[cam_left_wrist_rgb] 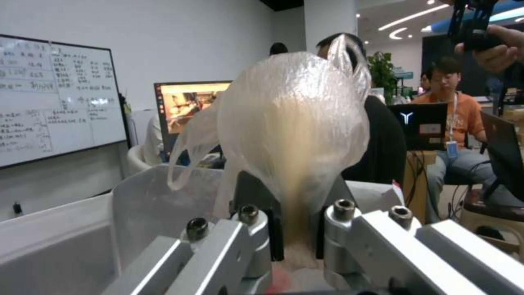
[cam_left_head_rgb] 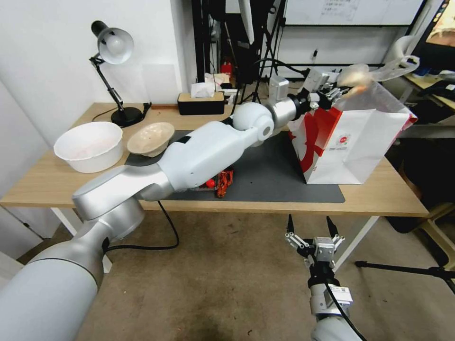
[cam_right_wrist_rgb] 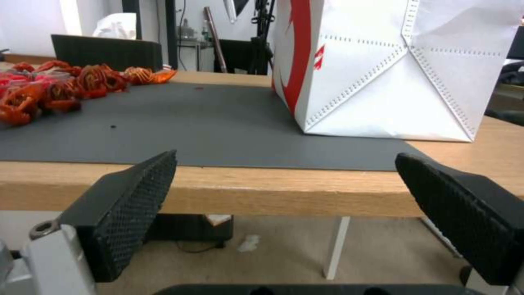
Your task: Pick up the trash from the table and place it into the takeout bag.
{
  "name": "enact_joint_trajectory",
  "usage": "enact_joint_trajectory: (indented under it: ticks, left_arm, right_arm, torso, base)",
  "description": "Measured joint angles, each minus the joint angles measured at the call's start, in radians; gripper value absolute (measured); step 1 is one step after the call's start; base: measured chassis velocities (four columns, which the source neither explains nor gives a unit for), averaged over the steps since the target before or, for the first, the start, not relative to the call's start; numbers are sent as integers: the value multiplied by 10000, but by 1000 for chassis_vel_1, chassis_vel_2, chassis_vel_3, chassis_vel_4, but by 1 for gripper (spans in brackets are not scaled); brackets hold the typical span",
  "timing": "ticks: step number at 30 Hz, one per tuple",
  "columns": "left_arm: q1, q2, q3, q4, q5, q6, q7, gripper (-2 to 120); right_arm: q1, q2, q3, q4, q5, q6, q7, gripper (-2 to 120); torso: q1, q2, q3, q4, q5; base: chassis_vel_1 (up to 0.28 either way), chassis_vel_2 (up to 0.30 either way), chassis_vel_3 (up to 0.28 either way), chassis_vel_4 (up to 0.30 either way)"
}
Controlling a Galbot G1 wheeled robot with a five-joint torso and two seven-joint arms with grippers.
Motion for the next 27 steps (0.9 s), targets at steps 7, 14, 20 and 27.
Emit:
enact_joint_trajectory:
  ticks: [7, 14, 20, 27]
  left_arm:
    - [-40, -255, 38, 318, 39, 1, 8, 13]
    - [-112, -262, 35, 394, 54, 49, -20, 40]
    - [-254, -266, 79, 466, 51, 138, -22, 59]
    - [-320, -297, 101, 550, 50, 165, -21, 75]
  right_arm:
    - [0, 40, 6, 2, -3, 16, 3, 100]
    - [26, 47, 23, 8, -4, 18, 5, 100]
    - [61, 46, 42, 51, -3, 19, 9, 100]
    - [67, 46, 66, 86, 2, 19, 11, 100]
  torso:
    - [-1, 0, 0, 1, -2]
    - [-2, 0, 0, 1, -2]
    - [-2, 0, 0, 1, -2]
    - [-1, 0, 0, 1, -2]
  base:
    - [0, 0, 0, 0]
    - [0, 0, 0, 0]
    - [0, 0, 0, 0]
    - [0, 0, 0, 0]
